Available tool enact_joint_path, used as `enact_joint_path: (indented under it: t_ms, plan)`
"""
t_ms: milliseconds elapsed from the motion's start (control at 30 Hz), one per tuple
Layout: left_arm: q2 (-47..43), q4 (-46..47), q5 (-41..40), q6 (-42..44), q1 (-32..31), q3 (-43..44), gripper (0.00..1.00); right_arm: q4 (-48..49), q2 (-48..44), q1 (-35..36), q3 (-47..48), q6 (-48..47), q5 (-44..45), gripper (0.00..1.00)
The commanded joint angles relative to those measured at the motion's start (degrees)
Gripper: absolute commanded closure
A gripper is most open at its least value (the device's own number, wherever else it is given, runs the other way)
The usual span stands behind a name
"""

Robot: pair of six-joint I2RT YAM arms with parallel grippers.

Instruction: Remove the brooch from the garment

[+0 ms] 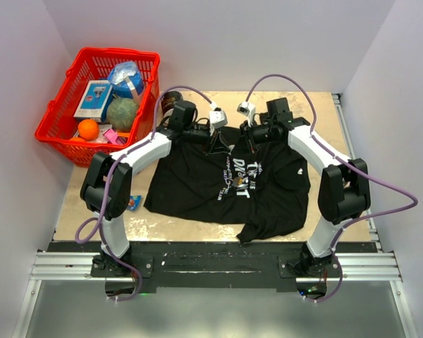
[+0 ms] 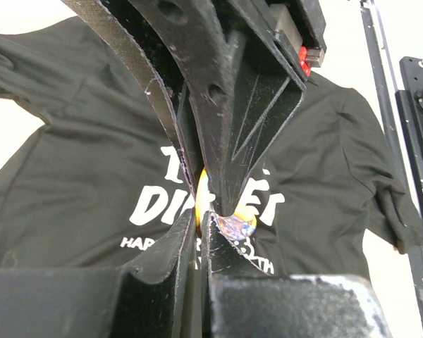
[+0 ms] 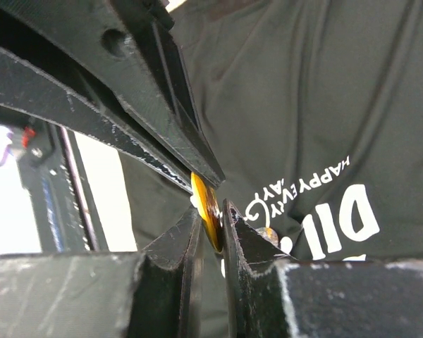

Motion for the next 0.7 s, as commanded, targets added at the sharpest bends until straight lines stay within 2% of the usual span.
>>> enact_joint_path:
  t_ms: [0,133,267,333,367,500,667]
  plan:
    - [-2.5,-2.5,2.7,1.8,-1.0,1.1,1.0,8.5,-1.3,-6.3,-0.3,7.5,-0.9,0.86]
    - [-2.8,-2.5,1.7,2.1,-1.0,0.3,1.0,9.2,-2.5,-8.2,-0.2,8.7,-4.0,0.85]
    - [-2.5,-2.1,1.1,1.7,-1.0,0.3,1.0,6.4,-3.7,-8.1,0.2,2.8,-7.4,0.81]
    - [-2.3,-1.8,0.9,1.2,-1.0,0.7,1.0,0.6,-4.7,-6.5,2.3,-2.2,-8.4,0.78]
    - [-2.0,-1.7,0.7,0.9,-1.0,0.9,1.0,-1.4,-5.2,-5.7,3.0,-7.7,-7.6,0.72]
    - [-1.8,-1.2,0.5,0.2,-1.0,1.1,1.0,-5.1,-7.2,-4.7,4.6,-10.1,-7.9,0.56]
    - [-1.7,-1.0,0.6,0.1,-0.9,1.1,1.0,-16.2,-7.5,-4.7,7.5,-21.8,-6.5,0.5]
